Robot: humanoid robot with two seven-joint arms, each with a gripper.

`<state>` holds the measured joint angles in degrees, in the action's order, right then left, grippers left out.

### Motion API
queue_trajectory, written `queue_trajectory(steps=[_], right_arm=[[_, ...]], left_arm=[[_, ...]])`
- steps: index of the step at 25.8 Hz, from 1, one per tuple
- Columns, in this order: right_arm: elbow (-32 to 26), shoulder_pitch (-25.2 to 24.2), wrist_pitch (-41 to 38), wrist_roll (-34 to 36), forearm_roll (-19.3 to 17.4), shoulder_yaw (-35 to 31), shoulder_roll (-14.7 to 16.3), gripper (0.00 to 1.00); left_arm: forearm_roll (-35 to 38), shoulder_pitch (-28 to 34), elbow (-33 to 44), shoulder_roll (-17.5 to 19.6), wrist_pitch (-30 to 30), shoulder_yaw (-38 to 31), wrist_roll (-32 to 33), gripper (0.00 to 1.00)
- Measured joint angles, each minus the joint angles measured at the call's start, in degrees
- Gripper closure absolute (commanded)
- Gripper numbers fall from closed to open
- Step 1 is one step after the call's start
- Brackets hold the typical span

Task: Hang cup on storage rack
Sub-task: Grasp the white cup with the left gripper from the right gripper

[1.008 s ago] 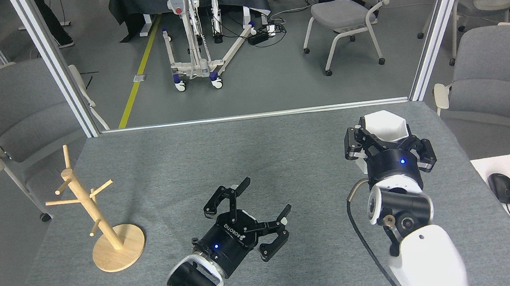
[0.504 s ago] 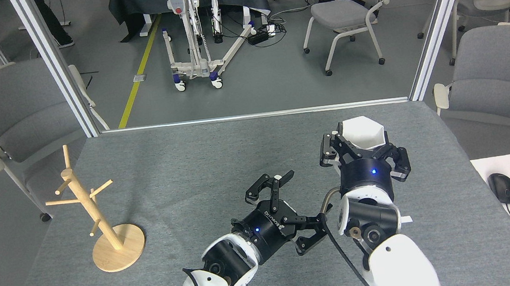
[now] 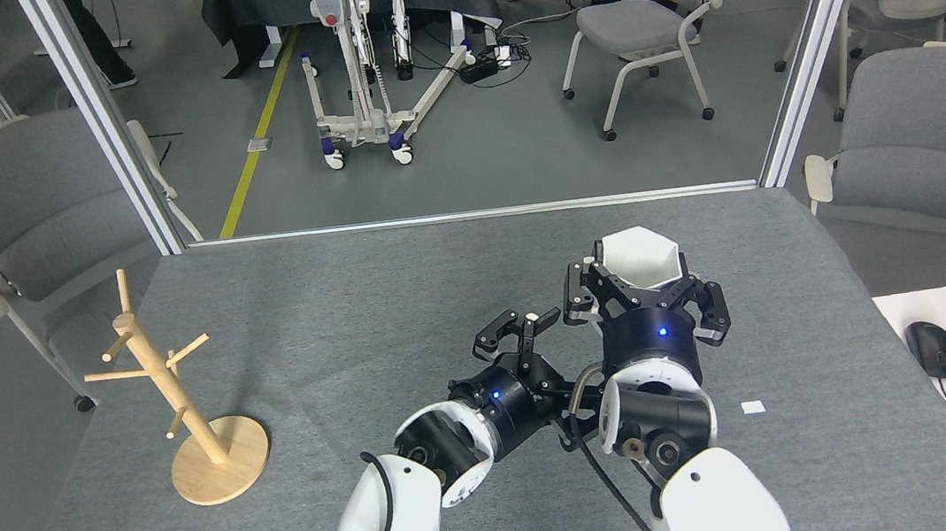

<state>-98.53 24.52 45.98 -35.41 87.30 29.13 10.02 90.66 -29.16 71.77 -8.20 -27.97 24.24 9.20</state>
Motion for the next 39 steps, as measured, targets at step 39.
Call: queue_trajectory(steps=[39], right_arm=[[0.27,-1.16,-0.48,-0.05,-0.07,1.1,-0.27,0.79]], left_arm=[[-11.59,-9.15,-9.59,-0.15,3.9,7.75,5.06,0.01]])
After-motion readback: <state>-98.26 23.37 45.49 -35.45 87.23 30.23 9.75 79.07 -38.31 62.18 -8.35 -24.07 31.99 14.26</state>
